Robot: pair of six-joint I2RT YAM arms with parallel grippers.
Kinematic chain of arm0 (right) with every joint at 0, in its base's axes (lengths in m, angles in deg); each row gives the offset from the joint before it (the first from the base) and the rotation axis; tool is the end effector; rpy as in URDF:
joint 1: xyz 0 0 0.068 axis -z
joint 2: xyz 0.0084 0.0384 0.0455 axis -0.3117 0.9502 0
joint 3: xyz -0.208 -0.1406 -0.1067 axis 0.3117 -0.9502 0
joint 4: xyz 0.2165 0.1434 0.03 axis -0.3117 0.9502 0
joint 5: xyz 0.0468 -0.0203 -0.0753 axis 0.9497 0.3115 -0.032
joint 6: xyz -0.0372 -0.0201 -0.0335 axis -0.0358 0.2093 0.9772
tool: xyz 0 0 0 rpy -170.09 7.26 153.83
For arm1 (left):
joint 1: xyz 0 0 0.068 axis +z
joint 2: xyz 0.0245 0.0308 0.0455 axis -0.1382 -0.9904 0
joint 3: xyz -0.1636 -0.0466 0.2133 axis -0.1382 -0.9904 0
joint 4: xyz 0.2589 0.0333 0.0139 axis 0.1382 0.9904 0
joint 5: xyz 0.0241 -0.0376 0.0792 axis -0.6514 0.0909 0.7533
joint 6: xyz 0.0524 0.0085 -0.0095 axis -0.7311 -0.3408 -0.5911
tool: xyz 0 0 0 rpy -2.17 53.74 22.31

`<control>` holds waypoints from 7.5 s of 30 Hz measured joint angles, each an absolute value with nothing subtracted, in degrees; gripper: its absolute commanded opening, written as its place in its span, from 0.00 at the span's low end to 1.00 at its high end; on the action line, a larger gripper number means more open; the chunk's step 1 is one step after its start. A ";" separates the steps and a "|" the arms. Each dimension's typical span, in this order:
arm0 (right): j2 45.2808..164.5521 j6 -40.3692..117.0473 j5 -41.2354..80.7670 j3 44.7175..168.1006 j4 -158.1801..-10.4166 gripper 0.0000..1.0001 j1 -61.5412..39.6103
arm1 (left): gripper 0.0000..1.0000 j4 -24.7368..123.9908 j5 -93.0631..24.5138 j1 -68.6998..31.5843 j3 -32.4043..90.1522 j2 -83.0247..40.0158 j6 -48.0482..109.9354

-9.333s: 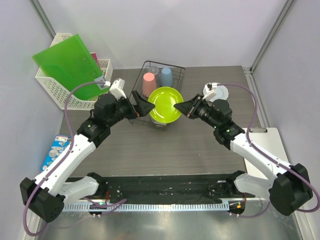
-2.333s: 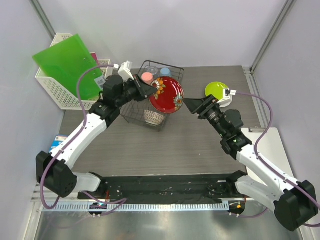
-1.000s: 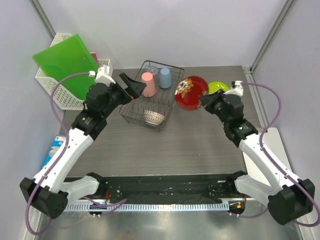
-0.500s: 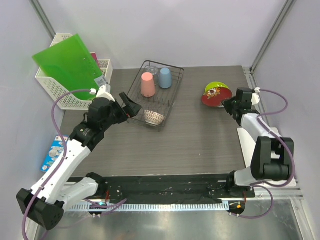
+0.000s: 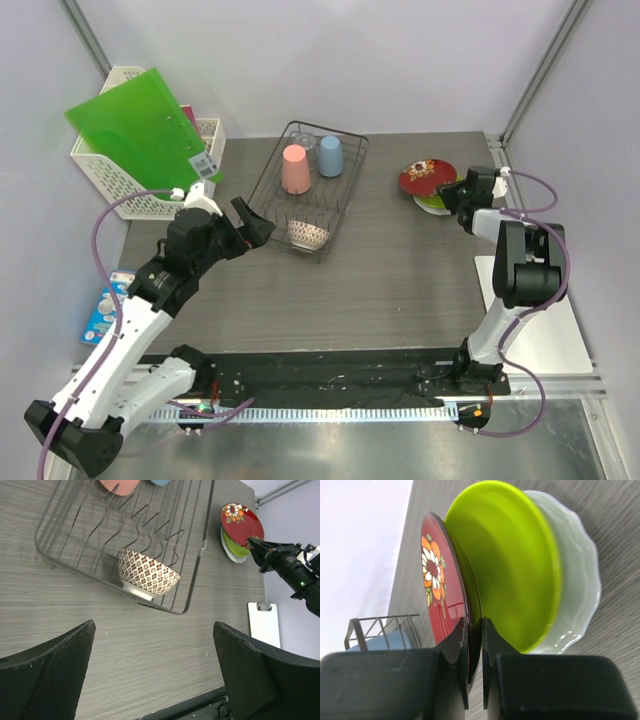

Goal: Unload the mixed dishes from the dish rack
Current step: Place the plate at the center of the board, then pick up the cup from the dish rack.

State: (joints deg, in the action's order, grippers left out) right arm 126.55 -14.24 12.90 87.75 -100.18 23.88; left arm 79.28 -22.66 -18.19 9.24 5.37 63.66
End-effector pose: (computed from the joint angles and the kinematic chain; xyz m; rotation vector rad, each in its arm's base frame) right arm 0.3846 -0.0381 0.1819 1.1529 1.8211 0.5697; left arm 0.1677 -0.0799 0.3445 -0.3635 2.0248 -0.7276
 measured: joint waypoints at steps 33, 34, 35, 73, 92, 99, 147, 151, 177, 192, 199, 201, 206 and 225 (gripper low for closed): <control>127.23 -9.61 12.84 86.50 -98.35 0.43 27.24 | 1.00 79.85 -22.13 -18.17 5.89 3.55 63.61; 126.99 -9.15 12.35 86.50 -97.19 0.42 27.24 | 1.00 79.85 -22.16 -18.17 5.89 3.58 63.72; 126.62 -8.69 11.70 86.50 -95.77 0.42 27.24 | 1.00 79.85 -22.16 -18.17 5.89 3.62 63.88; 103.58 -1.06 2.78 79.46 -82.59 0.42 17.23 | 1.00 80.09 -21.87 -18.19 4.49 3.60 63.26; 85.48 8.82 0.27 69.10 -95.46 0.41 -15.88 | 1.00 82.80 -6.77 -18.19 22.22 -19.31 55.90; 85.29 8.90 0.33 66.41 -95.61 0.41 -15.86 | 1.00 83.61 -1.81 -18.19 40.62 -36.36 54.30; 80.06 7.75 2.82 59.37 -98.59 0.40 -15.90 | 0.49 74.19 -3.03 -18.17 69.39 -74.80 39.18; 79.60 7.35 2.50 59.37 -98.35 0.39 -15.90 | 0.50 73.86 -2.62 -18.17 66.68 -72.03 38.63; 79.69 -0.69 9.16 58.74 -108.55 0.44 -15.90 | 0.10 31.33 -45.32 -18.01 2.35 -13.80 80.64; 79.71 -11.66 22.61 52.95 -132.12 0.49 -15.90 | 0.00 -5.96 -56.76 -18.01 -7.35 -13.87 104.25; 78.03 -12.14 22.78 53.06 -134.56 0.49 -15.90 | 0.00 -7.16 -57.50 -18.01 -8.44 -14.15 104.73; 77.86 -12.03 22.82 53.36 -134.63 0.49 -15.90 | 0.00 -7.77 -57.85 -18.01 -8.49 -14.70 104.81; 82.10 -12.03 24.22 56.53 -135.88 0.49 -15.90 | 0.00 -8.91 -58.74 -18.01 -9.19 -16.27 105.84; 80.04 -3.88 20.68 65.74 -114.13 0.01 -16.65 | 1.00 18.76 -60.12 -16.77 -3.26 -11.40 96.16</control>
